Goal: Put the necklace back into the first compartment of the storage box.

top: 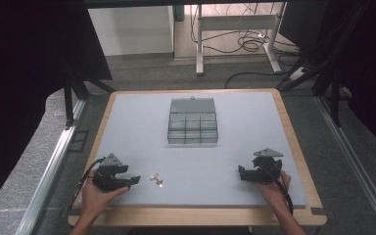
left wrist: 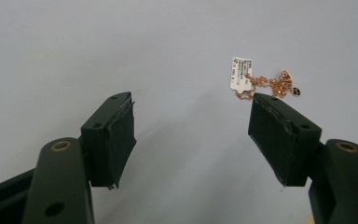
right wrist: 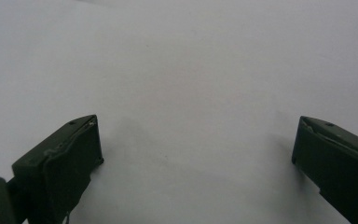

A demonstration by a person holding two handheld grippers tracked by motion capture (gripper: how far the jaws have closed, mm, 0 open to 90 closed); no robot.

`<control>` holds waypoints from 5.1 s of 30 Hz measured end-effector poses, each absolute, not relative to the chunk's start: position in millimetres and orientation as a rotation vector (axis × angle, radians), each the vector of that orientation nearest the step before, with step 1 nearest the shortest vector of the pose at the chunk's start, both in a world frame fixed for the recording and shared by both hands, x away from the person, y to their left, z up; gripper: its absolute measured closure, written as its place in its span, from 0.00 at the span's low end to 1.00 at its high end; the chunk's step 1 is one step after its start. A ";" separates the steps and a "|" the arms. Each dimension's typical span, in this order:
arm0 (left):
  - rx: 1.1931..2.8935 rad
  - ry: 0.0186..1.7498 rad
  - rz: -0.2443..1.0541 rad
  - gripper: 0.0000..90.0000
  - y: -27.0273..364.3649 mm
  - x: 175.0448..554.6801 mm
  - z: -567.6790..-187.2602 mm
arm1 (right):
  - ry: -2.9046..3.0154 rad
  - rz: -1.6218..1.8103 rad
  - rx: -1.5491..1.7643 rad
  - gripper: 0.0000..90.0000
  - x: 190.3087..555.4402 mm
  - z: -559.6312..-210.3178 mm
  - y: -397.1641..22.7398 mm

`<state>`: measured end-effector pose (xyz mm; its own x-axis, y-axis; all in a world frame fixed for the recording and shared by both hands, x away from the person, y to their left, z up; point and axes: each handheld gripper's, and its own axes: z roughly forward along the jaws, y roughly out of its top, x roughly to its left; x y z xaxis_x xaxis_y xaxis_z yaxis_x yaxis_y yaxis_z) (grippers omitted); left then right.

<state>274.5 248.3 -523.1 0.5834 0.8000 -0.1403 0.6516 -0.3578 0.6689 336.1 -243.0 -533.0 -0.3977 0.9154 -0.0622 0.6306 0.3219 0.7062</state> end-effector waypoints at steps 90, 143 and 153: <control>2.353 1.017 0.204 0.52 160.2 283.7 -488.3 | 2.144 0.845 1.351 0.03 331.3 -532.8 -245.7; 2.486 0.951 0.165 0.93 144.3 289.9 -516.7 | 2.144 0.845 1.354 0.03 331.2 -532.9 -245.7; 2.484 0.939 0.178 0.94 144.0 288.2 -516.2 | 2.144 0.845 1.354 0.03 331.2 -532.9 -245.7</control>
<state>288.2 144.0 -516.2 0.7566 0.6524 -0.0449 0.5905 -0.6520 0.4757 331.2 -245.7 -532.9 -0.4063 0.9118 -0.0593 0.6260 0.3251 0.7088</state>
